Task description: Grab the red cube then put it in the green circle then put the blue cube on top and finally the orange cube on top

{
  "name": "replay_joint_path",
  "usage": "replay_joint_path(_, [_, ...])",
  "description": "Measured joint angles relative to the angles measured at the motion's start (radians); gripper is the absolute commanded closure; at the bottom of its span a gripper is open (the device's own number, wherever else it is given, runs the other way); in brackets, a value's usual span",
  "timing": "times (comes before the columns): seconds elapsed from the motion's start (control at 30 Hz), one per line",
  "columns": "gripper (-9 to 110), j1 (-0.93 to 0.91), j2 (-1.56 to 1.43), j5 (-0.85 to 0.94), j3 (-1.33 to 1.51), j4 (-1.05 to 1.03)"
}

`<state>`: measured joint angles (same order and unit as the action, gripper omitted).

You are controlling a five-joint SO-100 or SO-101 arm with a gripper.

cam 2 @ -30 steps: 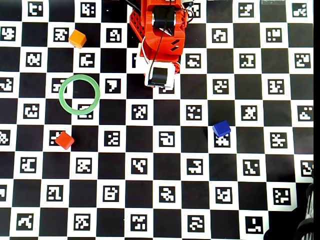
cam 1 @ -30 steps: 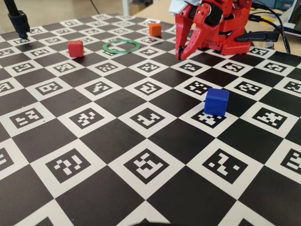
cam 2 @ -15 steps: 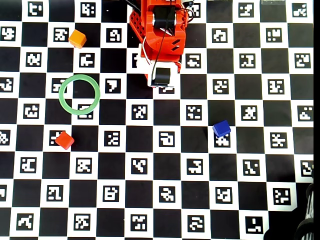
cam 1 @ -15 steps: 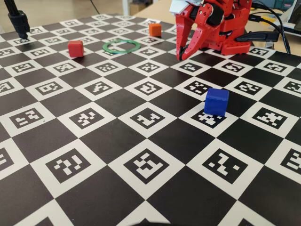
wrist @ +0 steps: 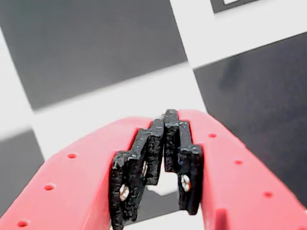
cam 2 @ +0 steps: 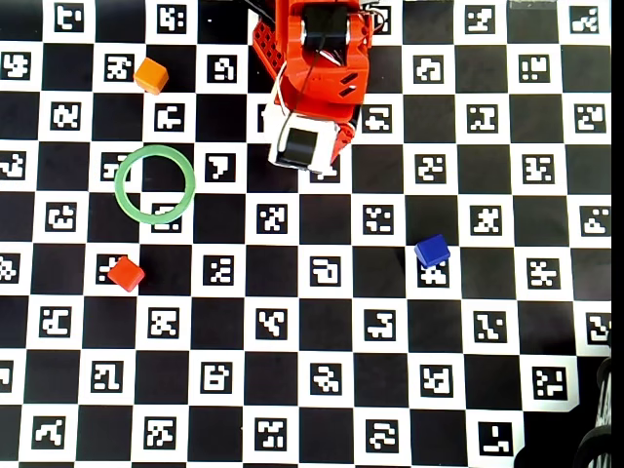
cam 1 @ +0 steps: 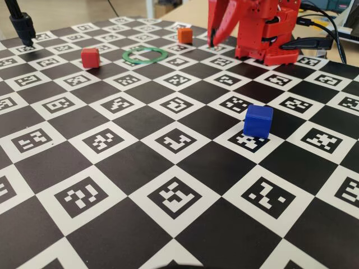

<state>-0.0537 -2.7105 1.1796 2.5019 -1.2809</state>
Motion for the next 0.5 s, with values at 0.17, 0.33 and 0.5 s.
replay_joint_path(0.17, [107, -0.069, 0.261, -0.160, -0.304, -0.101])
replay_joint_path(0.33, [101, -0.186, 0.518, -0.313, -0.584, -0.166])
replay_joint_path(0.5, [91, -0.330, 0.764, -0.408, -0.864, -0.238])
